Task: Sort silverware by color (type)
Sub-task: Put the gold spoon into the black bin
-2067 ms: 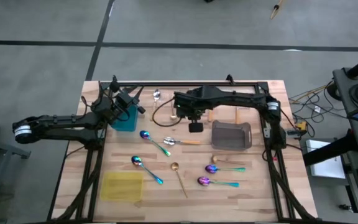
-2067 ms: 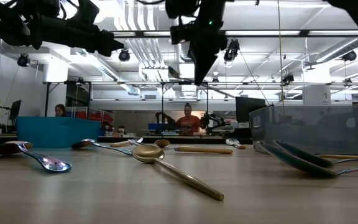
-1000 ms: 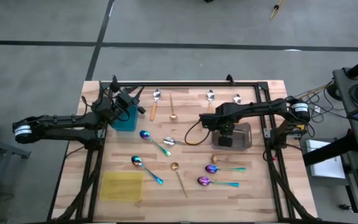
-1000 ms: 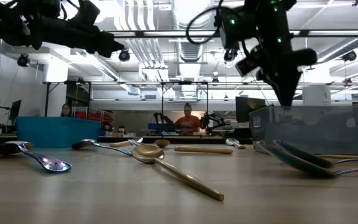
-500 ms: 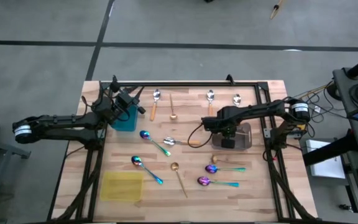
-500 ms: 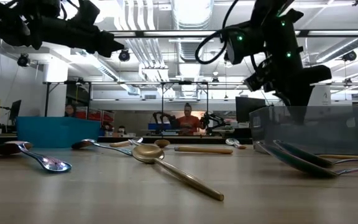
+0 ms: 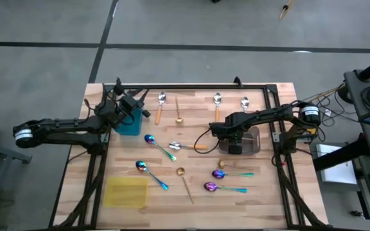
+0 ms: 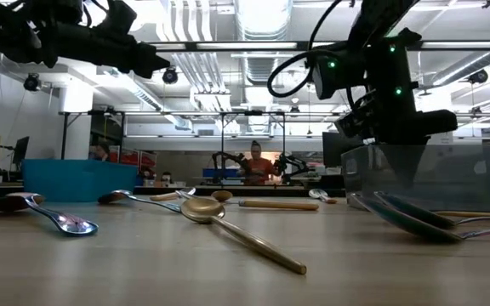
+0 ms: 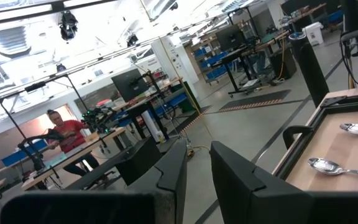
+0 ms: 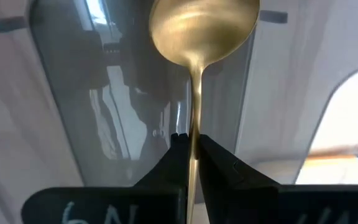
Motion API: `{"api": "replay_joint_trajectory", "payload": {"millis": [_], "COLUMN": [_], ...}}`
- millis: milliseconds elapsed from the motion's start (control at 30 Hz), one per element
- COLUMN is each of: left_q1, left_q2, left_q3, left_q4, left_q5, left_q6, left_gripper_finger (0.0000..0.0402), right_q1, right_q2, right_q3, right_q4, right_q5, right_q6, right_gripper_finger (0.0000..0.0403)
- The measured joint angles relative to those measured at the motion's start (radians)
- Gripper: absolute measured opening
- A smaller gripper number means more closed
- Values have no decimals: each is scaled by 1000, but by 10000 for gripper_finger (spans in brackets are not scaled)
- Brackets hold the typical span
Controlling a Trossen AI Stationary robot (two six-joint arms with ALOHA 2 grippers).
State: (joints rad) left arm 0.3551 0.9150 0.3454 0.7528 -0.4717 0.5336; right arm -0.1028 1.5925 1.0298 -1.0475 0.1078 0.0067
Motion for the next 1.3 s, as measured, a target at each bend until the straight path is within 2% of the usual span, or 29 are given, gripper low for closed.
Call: {"api": "replay_joint_trajectory", "payload": {"millis": [233,700,1300], "left_q1": [0,0,0], "left_q2": [0,0,0], "left_q3": [0,0,0], "left_q4": [-1,-8,-7], "left_q5": [0,0,0], "left_q6": [0,0,0], "left_gripper_finger": [55,55,55], "right_q1": [0,0,0], "right_q2": [0,0,0], "right_q3": [-40,-43,-43], "right_q4": [66,89,89], "right_q5": [-5,-3,-3], "right_q6": [-26,-71,-18], "right_gripper_finger": [12,12,13]}}
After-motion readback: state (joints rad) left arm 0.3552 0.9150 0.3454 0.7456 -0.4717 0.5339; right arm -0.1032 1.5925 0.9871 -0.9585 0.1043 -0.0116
